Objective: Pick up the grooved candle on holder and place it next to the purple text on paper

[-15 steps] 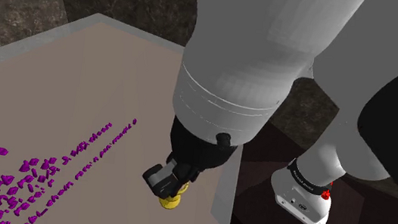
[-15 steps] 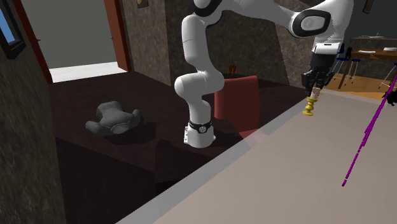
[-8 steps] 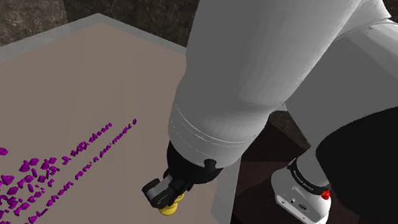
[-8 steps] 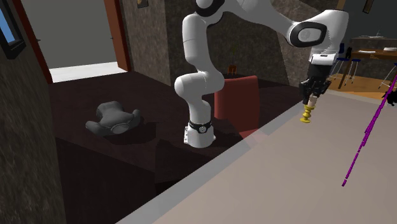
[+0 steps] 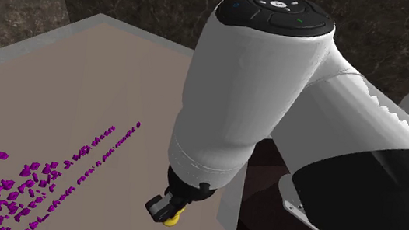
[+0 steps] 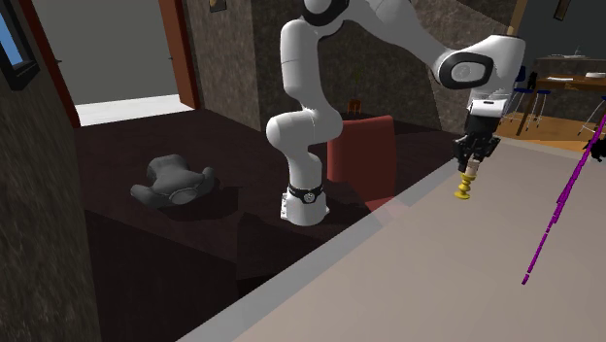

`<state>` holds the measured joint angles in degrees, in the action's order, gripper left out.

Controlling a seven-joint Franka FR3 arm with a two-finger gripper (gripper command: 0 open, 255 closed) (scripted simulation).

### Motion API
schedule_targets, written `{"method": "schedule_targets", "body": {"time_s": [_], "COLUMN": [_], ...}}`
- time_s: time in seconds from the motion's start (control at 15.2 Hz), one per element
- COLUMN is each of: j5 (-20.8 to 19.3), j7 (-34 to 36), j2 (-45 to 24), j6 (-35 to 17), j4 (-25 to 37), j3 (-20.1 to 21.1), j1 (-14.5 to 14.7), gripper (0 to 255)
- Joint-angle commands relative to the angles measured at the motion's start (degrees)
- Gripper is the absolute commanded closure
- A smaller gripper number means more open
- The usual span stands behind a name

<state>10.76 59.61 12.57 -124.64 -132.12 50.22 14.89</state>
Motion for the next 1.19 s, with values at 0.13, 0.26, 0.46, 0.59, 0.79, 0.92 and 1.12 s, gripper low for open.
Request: {"method": "schedule_targets", "body": {"time_s": [0.13, 0.26, 0.46, 0.59, 0.79, 0.92, 1.12], "j5": [-1.7, -2.2, -2.2, -2.2, -2.2, -2.2, -2.2], "j7": [1.5, 1.9, 1.9, 1.9, 1.9, 1.9, 1.9], "j2": [-2.4, -3.1, -3.1, -3.1, -3.1, -3.1, -3.1], "j6": [-3.5, -4.4, -4.4, -4.4, -4.4, -4.4, -4.4], "j4": [-1.6, -2.0, -2.0, -2.0, -2.0, -2.0, -2.0], "j3": [1.4, 1.7, 1.7, 1.7, 1.7, 1.7, 1.7], "j1": [-0.6, -0.8, -0.8, -0.8, -0.8, -0.8, -0.8], "gripper": [255, 255, 255, 255, 0, 0, 0]}}
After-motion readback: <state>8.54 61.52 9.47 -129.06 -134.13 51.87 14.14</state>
